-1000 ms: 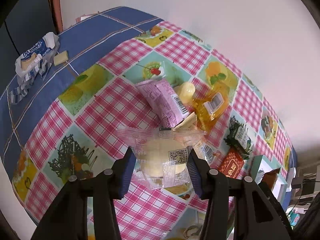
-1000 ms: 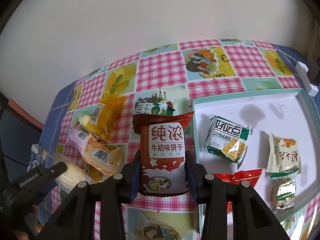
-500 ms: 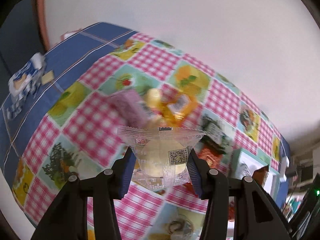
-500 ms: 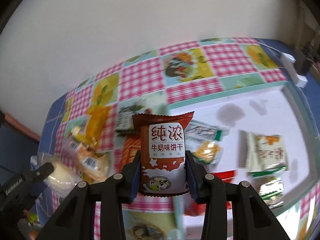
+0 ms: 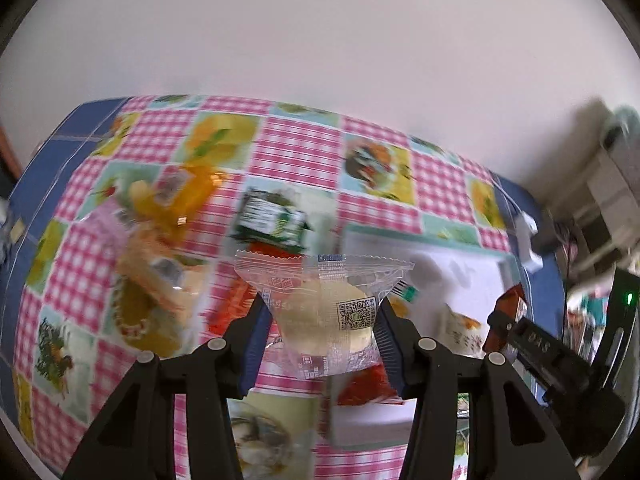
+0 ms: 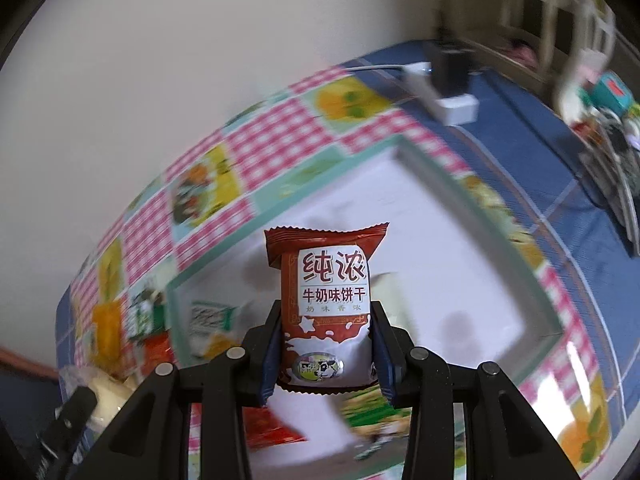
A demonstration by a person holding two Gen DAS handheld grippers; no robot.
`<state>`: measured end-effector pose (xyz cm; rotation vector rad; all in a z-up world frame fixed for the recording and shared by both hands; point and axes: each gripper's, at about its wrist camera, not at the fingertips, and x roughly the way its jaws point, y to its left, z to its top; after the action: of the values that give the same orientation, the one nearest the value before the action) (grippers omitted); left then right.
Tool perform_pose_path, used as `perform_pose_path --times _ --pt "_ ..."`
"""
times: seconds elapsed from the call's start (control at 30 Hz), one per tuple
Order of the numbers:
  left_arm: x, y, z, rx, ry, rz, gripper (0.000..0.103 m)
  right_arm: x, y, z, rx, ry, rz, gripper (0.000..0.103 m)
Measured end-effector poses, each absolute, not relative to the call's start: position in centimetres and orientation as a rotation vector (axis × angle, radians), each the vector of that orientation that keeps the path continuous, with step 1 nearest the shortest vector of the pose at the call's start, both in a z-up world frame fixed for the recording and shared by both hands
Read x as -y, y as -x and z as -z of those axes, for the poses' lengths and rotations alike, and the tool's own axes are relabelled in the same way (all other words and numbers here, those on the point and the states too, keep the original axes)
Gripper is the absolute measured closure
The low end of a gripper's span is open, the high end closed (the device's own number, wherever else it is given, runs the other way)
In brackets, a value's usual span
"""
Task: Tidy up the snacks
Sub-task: 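Lift both held packets and carry them toward the white tray, then lower both packets into the white tray and open both tools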
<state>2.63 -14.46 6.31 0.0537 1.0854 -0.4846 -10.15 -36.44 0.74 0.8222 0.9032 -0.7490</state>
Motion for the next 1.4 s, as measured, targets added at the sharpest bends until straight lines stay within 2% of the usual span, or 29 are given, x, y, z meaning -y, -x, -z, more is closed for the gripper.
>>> perform_pose_path --times 0.53,0.97,1.1,1.2,1.4 --pt "23.3 0.7 -5.0 -1.031 -0.224 0.610 0.051 39.5 13.0 1.0 -0.925 -0.917 0.836 0.061" --pt "25.8 1.2 -3.8 -1.044 -0.262 0.635 0.051 39.5 12.7 1.7 -0.947 -0.922 0.822 0.060" --pt "25.4 0.9 -4.0 -1.058 -0.254 0.623 0.047 39.4 12.6 1.4 -0.946 -0.911 0.816 0.060" --pt "25.0 0.7 -4.7 -1.055 -0.230 0.626 0.037 39.2 12.5 1.1 -0.949 -0.904 0.813 0.060" --pt "23.9 -0.1 -5.0 -1.090 -0.231 0.562 0.036 38.6 12.3 0.7 -0.961 -0.884 0.793 0.060"
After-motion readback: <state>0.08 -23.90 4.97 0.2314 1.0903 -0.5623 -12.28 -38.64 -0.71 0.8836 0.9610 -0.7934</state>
